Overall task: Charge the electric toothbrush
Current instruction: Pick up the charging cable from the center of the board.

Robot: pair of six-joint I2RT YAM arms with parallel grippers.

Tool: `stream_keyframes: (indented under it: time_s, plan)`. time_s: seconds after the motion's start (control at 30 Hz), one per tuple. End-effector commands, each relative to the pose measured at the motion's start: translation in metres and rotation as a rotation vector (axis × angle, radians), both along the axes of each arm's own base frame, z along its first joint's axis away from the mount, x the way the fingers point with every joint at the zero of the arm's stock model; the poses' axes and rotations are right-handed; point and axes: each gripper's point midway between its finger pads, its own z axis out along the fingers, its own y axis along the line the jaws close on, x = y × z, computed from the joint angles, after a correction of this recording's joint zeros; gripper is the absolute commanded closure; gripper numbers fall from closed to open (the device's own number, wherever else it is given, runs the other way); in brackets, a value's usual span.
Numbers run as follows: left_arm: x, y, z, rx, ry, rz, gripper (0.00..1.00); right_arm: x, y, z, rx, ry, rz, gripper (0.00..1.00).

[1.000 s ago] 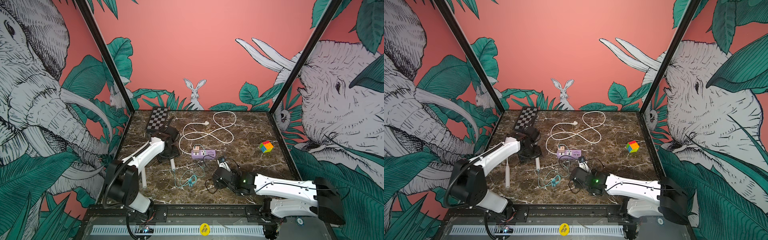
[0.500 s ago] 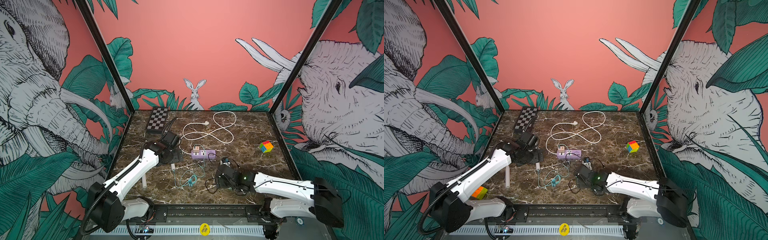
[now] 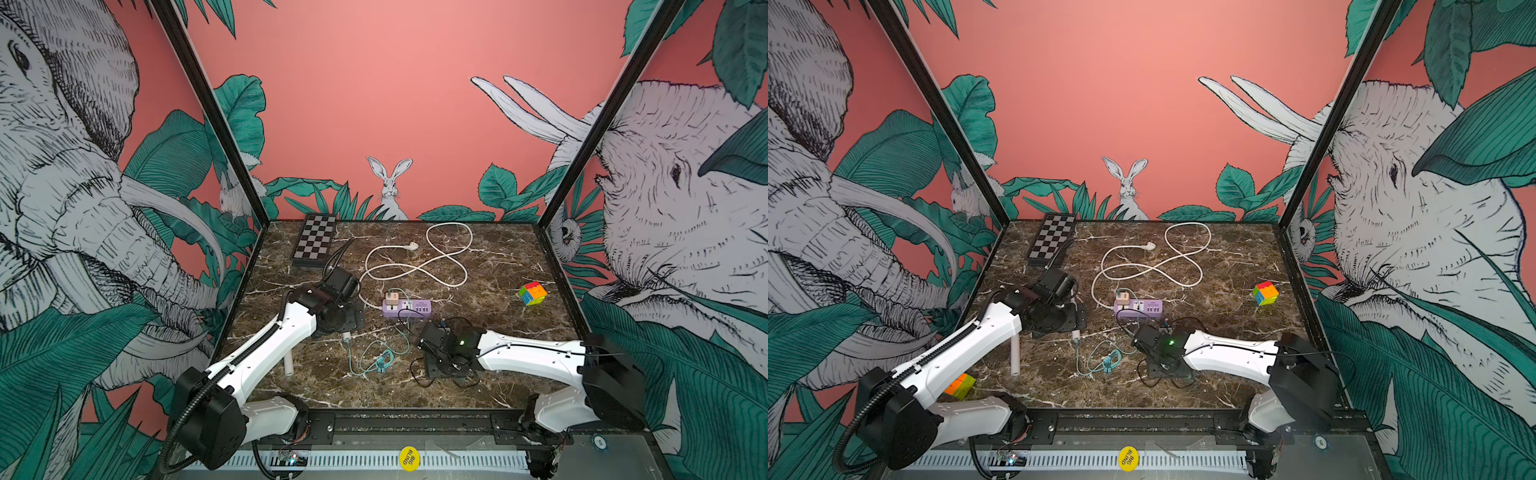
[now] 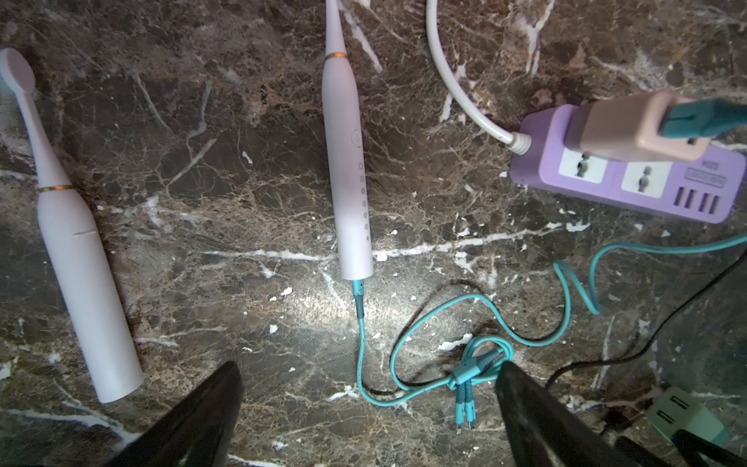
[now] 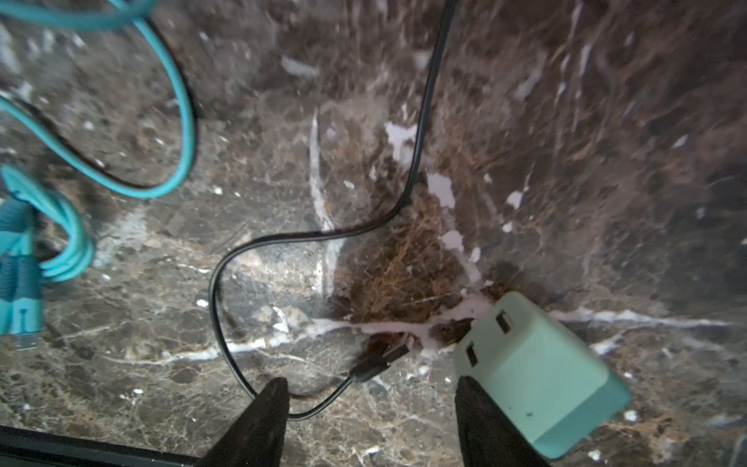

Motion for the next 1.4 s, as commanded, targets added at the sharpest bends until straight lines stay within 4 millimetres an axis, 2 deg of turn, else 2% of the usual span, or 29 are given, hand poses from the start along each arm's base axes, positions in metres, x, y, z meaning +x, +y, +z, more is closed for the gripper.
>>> stream_keyframes:
  time_s: [0.0, 0.17, 0.37, 0.57, 0.8, 0.93, 1.07, 1.27, 1.37]
  plan:
    - [-0.003, 0.002, 0.001, -0.008, -0.009, -0.001, 0.01, -0.013, 0.009, -0.001, 0.014, 0.082, -0.005, 0.37]
    - [-0.002, 0.002, -0.003, 0.0, -0.007, -0.007, 0.01, -0.015, 0.008, -0.002, -0.014, 0.099, -0.003, 0.5]
    - [-0.001, 0.001, -0.007, 0.007, 0.005, -0.012, 0.01, -0.024, 0.012, -0.014, -0.027, 0.163, 0.005, 0.55]
    - [0.0, 0.0, -0.011, 0.011, 0.021, -0.013, 0.01, -0.019, 0.014, -0.011, -0.023, 0.148, 0.011, 0.64]
    - [0.001, -0.005, -0.015, 0.005, 0.044, -0.018, 0.01, -0.023, 0.005, -0.038, -0.045, 0.234, -0.024, 0.73]
    - [-0.001, -0.006, -0.019, 0.002, 0.058, -0.018, 0.01, -0.02, -0.002, -0.039, -0.055, 0.23, -0.039, 0.73]
    - [-0.001, -0.008, -0.022, -0.009, 0.064, -0.021, 0.01, -0.017, -0.01, -0.039, -0.075, 0.222, -0.044, 0.8]
    - [-0.002, -0.009, -0.025, -0.015, 0.07, -0.021, 0.01, 0.003, -0.031, -0.027, -0.171, 0.097, -0.017, 0.84]
    - [-0.003, -0.011, -0.027, -0.022, 0.076, -0.022, 0.01, 0.005, -0.034, -0.03, -0.187, 0.085, 0.001, 0.89]
